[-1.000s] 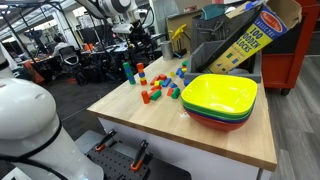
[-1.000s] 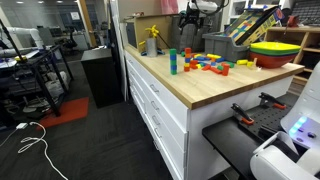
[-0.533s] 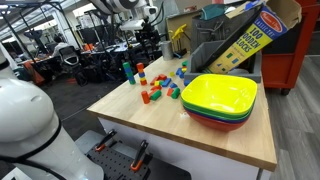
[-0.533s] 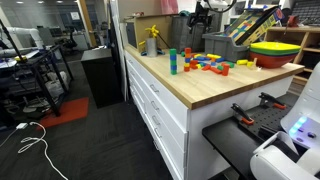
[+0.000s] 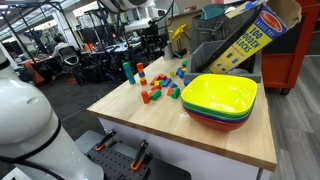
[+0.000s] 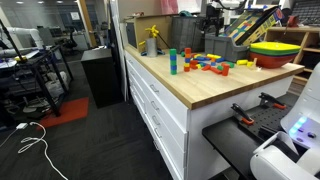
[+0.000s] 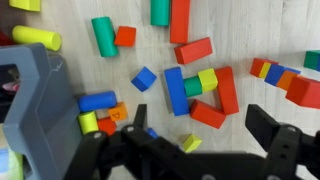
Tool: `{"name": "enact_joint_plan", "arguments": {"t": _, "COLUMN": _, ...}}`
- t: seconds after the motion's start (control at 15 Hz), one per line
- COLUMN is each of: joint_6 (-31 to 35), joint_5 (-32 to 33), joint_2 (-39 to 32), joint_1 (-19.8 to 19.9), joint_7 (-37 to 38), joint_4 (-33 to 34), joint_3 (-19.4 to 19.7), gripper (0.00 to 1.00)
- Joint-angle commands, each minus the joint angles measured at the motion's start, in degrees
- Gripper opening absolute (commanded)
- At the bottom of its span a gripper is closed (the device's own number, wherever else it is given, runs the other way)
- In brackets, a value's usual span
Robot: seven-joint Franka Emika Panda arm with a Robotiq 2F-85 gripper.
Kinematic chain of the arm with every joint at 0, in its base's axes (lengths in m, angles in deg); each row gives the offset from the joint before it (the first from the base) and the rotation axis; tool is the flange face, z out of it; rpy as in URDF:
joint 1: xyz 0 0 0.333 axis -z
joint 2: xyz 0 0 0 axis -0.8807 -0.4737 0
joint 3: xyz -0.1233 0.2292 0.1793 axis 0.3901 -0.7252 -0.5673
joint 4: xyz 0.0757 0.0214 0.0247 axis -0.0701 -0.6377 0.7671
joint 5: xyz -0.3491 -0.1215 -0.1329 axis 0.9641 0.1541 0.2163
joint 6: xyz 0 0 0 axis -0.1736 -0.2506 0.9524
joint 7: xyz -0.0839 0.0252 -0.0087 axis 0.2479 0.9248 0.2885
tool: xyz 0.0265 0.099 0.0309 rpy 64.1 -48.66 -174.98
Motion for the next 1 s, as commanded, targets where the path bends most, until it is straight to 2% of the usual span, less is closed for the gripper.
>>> {"name": "enact_joint_plan", "arguments": {"t": 0.0, "joint_6": -3.3, "joint_5": 1.5, "joint_2": 1.7, "joint_1": 0.5, "joint_7": -1.6, "joint_4": -1.1, "joint_3": 0.2, "gripper": 1.00}}
{"name": "enact_joint_plan", "arguments": {"t": 0.27, "joint_6": -3.6, "joint_5": 1.2, "joint_2": 1.9, "joint_1": 0.6, "joint_7": -1.6, "joint_4": -1.2, "joint_3": 0.1, "gripper": 1.00}}
{"name": "enact_joint_plan", "arguments": {"t": 0.33, "joint_6": -3.2, "joint_5": -1.7, "joint_2": 2.4, "joint_1": 0.5, "joint_7": -4.0, "joint_4": -1.5, "joint_3": 0.0, "gripper": 1.00}}
{"name": "enact_joint_plan", "arguments": {"t": 0.4, "joint_6": -2.8, "joint_5": 0.4, "joint_2": 0.1, "joint_1": 0.4, "joint_7": -0.7, "joint_4": 0.0, "joint_3": -0.1, "gripper": 1.00}}
{"name": "enact_joint_plan", "arguments": {"t": 0.93, "joint_6": -2.8, "joint_5": -0.6, "joint_2": 0.5, "joint_1": 0.3, "joint_7": -2.2, "joint_4": 0.0, "joint_3": -0.1, "gripper": 1.00}}
